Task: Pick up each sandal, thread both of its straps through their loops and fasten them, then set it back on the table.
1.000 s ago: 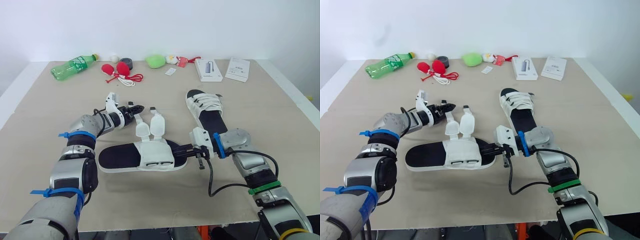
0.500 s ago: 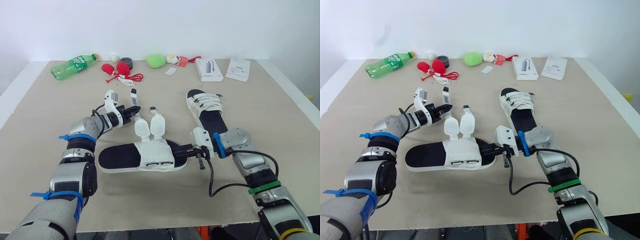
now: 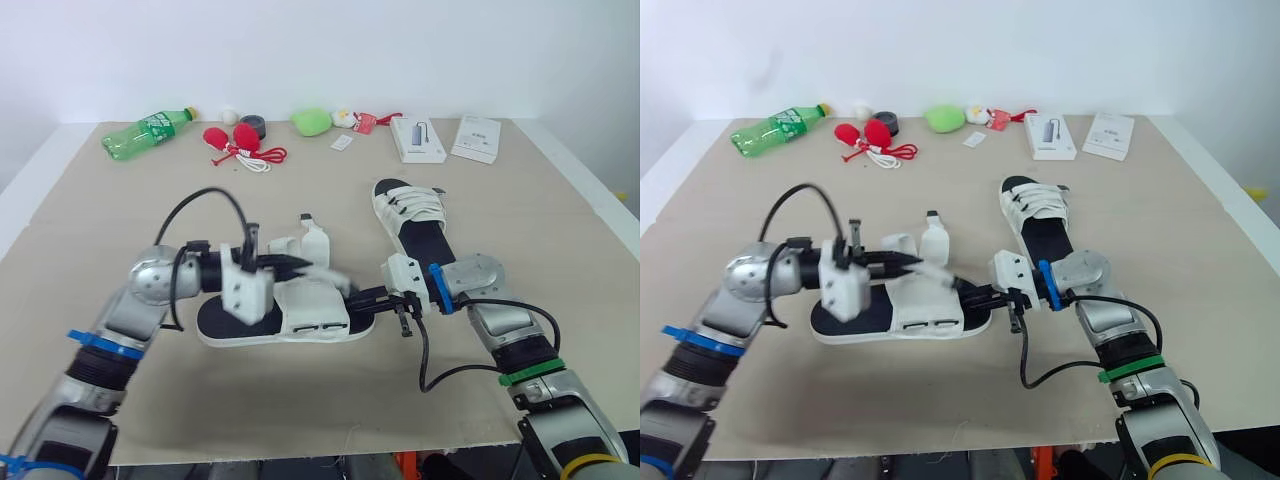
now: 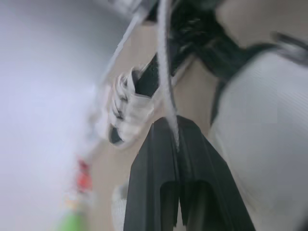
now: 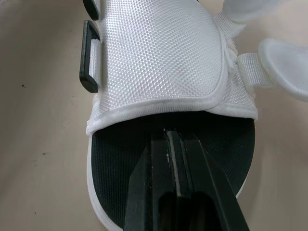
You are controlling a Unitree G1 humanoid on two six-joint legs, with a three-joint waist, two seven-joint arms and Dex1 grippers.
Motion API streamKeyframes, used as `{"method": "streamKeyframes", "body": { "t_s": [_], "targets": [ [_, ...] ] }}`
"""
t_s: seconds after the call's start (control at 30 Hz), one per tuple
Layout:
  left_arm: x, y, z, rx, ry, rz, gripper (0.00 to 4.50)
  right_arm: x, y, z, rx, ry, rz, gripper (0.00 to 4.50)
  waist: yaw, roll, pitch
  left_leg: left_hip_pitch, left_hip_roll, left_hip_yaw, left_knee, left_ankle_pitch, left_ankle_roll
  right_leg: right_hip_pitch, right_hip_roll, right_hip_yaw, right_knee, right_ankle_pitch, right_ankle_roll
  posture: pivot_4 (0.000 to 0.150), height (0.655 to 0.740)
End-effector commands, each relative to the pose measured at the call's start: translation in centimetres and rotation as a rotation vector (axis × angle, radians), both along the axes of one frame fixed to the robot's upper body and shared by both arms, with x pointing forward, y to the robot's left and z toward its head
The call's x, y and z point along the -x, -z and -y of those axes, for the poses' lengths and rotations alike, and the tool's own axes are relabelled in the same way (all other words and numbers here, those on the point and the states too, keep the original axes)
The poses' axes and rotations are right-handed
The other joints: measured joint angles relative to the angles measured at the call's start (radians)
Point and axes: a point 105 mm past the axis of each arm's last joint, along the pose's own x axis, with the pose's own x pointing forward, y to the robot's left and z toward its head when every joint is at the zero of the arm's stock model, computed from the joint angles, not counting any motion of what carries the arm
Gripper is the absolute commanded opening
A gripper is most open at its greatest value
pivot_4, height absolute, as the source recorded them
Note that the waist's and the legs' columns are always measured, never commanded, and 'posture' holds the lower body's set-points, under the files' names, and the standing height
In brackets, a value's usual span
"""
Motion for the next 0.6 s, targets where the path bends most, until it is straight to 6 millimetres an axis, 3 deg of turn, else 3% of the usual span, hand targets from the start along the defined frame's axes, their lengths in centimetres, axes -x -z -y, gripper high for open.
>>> {"method": "streamKeyframes", "body": {
  "t_s": [0.03,0.27,0.37,0.53,0.6],
  "targets": [
    [0.6,-0.4,-0.3,-0.037,0.098,0.172,0.09,-0.1,-0.1,0.1,0.021,-0.015,0.015,0.0,0.0,0.0,0.0,0.0,0.0,0.001,0.0,0.0,0.0,0.0,-0.001,0.0,0.0,0.0,0.0,0.15,0.74],
    [0.6,0.5,-0.6,-0.091,0.143,0.207,0.09,-0.2,-0.1,0.0,0.026,-0.023,0.014,0.0,-0.001,0.0,0.0,0.0,0.0,0.005,0.001,0.0,0.002,0.0,-0.001,0.002,0.0,0.001,0.002,0.15,0.74],
    [0.6,0.5,-0.7,-0.065,0.123,0.157,0.85,-0.3,-0.1,0.1,0.03,-0.025,0.014,0.0,-0.001,0.0,0.0,0.0,0.0,0.005,0.001,0.0,0.002,-0.001,-0.001,0.002,0.0,0.001,0.002,0.15,0.74],
    [0.7,-0.1,-1.2,-0.049,0.061,0.102,3.03,-0.2,-0.1,0.1,0.033,-0.033,0.007,0.0,-0.002,0.0,0.0,0.0,0.0,0.005,0.001,0.0,0.002,-0.001,-0.001,0.002,0.001,0.001,0.002,0.15,0.74],
    [0.8,-0.4,-1.7,-0.022,0.016,0.06,3.03,-0.3,-0.1,0.1,0.036,-0.038,0.005,0.0,-0.002,0.0,0.0,0.0,0.0,0.005,0.001,0.0,0.002,0.0,-0.001,0.002,0.001,0.001,0.002,0.15,0.74]
  ]
}}
